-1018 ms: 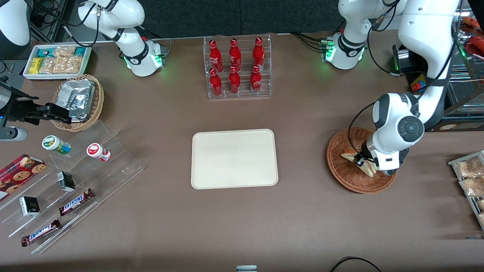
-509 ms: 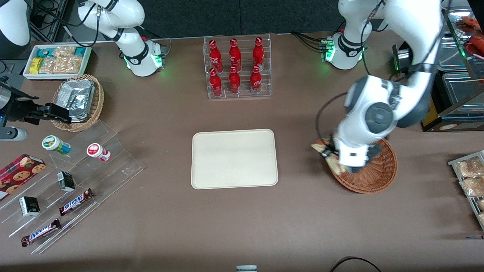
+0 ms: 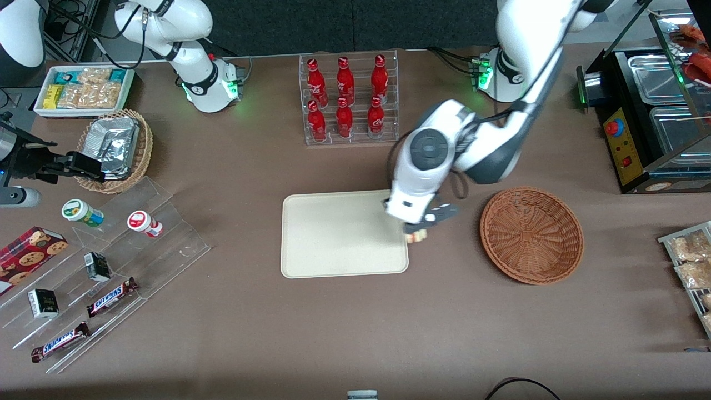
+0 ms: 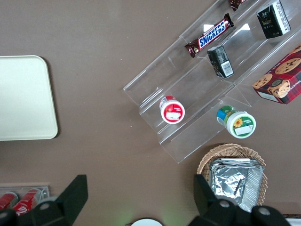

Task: Place sandwich from basket to tray
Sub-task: 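Lift the sandwich and carry it over the cream tray, then lower the sandwich onto the tray and open the left gripper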

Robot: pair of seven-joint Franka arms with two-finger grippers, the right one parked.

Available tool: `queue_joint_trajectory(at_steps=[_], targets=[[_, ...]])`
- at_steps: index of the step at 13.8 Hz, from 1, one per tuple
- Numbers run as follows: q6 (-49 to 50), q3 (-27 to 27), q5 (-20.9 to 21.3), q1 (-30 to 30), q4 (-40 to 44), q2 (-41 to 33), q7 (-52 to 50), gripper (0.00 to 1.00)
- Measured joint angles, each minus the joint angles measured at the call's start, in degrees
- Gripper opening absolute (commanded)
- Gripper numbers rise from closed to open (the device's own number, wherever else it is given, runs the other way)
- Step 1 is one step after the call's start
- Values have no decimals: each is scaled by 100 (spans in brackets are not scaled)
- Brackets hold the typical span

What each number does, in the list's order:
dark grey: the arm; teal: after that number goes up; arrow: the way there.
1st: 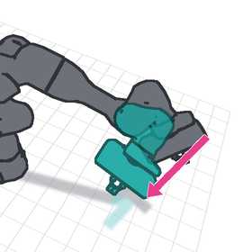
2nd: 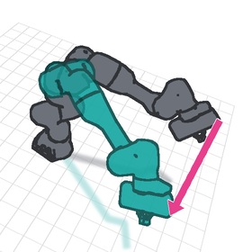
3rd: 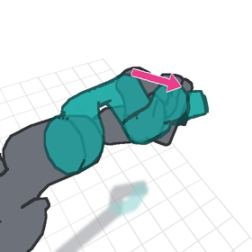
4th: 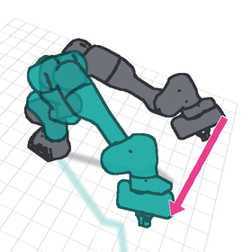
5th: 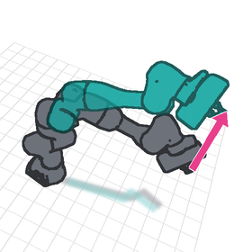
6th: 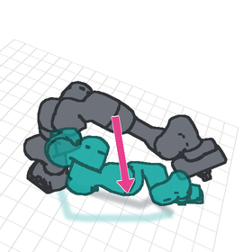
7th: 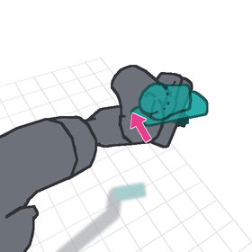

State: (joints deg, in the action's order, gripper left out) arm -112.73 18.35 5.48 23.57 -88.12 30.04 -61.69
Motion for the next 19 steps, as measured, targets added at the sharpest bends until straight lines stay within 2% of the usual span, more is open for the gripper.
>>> queue_joint_trajectory(at_steps=[3, 6, 10, 17, 18, 19], targets=[[-7, -2, 241, 445, 728, 732, 198, 6], [-143, -3, 243, 650, 1107, 1267, 748, 6], [-382, -13, 250, 870, 1653, 1929, 838, 6], [-806, -34, 357, 1001, 1967, 2491, 791, 9], [-836, -44, 363, 1010, 1971, 2529, 758, 23], [-855, -62, 379, 1023, 1980, 2552, 747, 57]])
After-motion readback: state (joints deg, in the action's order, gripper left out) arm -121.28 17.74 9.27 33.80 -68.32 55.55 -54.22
